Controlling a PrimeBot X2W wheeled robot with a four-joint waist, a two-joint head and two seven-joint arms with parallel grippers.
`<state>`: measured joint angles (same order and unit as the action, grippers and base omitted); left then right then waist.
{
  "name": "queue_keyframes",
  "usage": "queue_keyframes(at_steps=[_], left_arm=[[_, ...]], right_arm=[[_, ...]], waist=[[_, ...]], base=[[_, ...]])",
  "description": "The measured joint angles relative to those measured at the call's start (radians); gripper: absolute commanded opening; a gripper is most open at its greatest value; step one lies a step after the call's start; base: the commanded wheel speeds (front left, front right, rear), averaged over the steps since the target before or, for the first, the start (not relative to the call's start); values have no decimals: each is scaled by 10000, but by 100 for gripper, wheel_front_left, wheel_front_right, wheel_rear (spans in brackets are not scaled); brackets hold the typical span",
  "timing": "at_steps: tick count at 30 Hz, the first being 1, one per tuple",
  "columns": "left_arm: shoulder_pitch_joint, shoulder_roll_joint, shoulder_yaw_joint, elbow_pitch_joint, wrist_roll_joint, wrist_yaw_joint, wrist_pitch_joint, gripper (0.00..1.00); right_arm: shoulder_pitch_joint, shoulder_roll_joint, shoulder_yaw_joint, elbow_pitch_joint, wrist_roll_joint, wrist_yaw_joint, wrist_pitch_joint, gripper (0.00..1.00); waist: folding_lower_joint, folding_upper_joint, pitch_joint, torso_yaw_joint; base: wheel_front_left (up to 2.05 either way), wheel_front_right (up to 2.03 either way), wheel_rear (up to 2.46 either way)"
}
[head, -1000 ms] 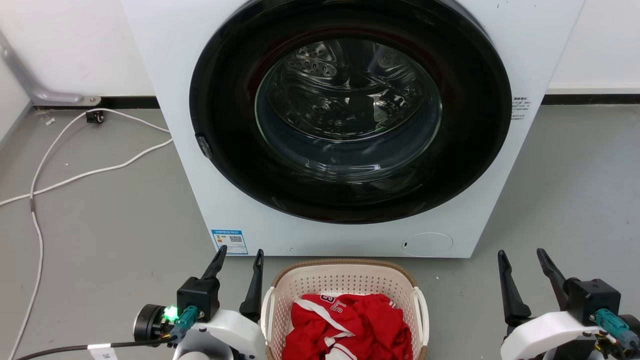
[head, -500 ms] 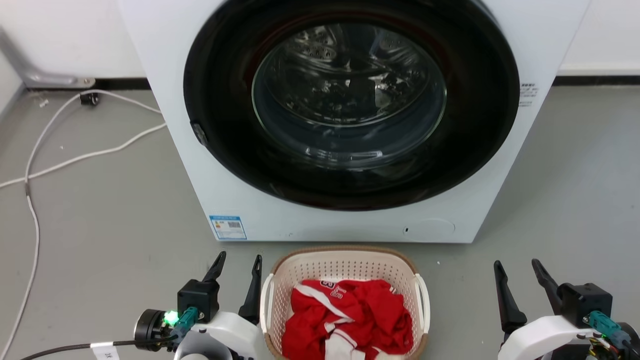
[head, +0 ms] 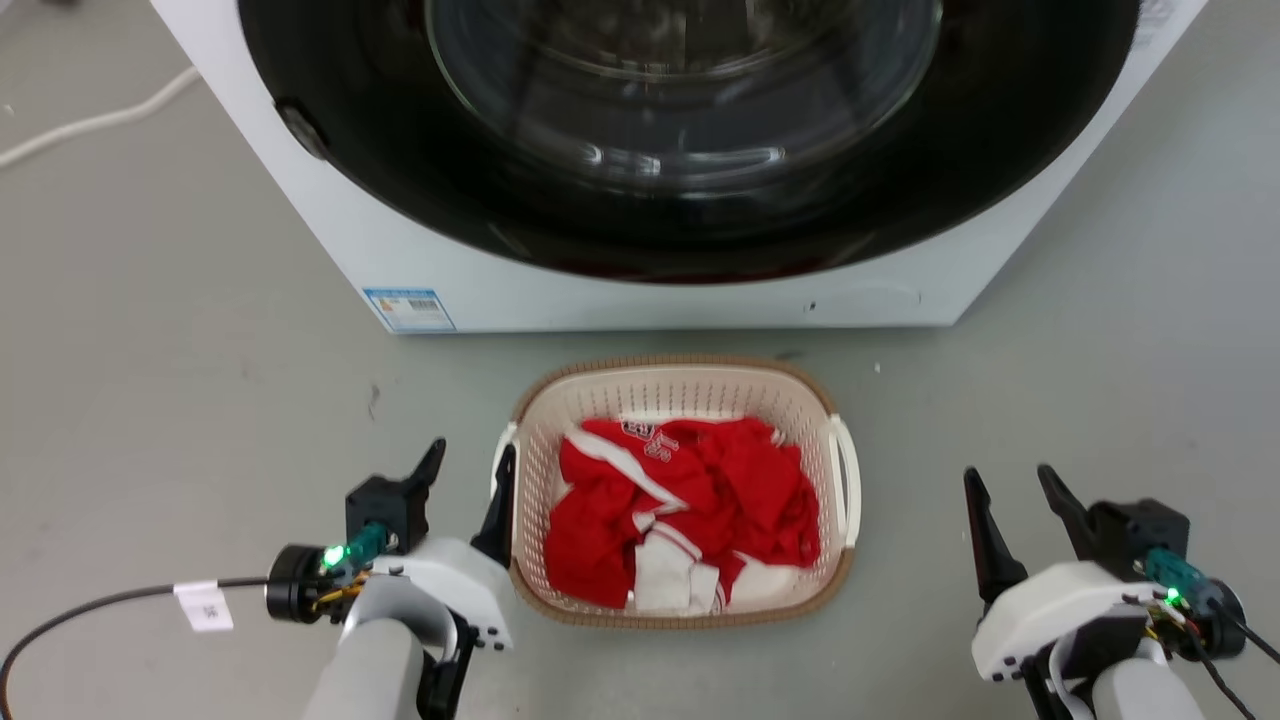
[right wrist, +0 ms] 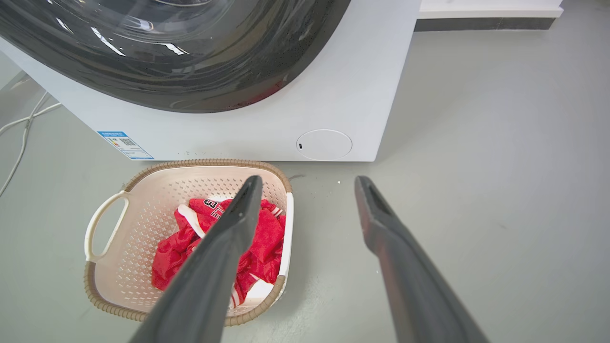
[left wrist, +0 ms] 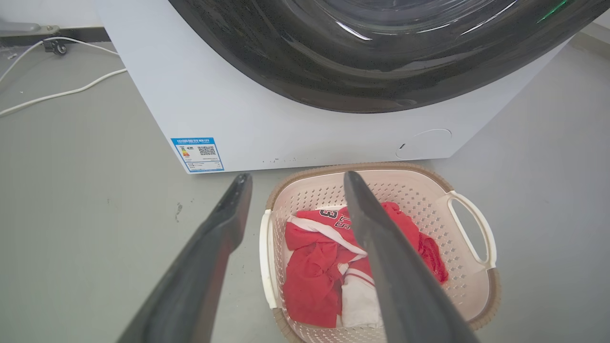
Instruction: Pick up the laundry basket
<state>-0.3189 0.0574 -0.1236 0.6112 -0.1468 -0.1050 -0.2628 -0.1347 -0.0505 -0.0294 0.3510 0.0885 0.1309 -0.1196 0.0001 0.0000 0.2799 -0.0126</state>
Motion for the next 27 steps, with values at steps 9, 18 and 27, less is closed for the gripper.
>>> queue_keyframes(at_steps=[9, 18, 27], left_arm=[[-1884, 213, -35, 1954, -339, -178, 0, 100], [-3691, 410, -217, 4159, -945, -242, 4, 100], [-5114, 604, -1170, 5321, -1860, -242, 451, 100]], right_arm=[[-1757, 2, 389, 1985, 69, 0, -230, 100], [-3777, 0, 1037, 4345, 378, 0, -399, 100], [-5650, 2, 1868, 6301, 886, 0, -497, 100]], waist=[[1, 0, 1799, -180], [1, 0, 3381, -373], [1, 0, 4531, -430]], base=[[0, 0, 0], [0, 0, 0], [0, 0, 0]])
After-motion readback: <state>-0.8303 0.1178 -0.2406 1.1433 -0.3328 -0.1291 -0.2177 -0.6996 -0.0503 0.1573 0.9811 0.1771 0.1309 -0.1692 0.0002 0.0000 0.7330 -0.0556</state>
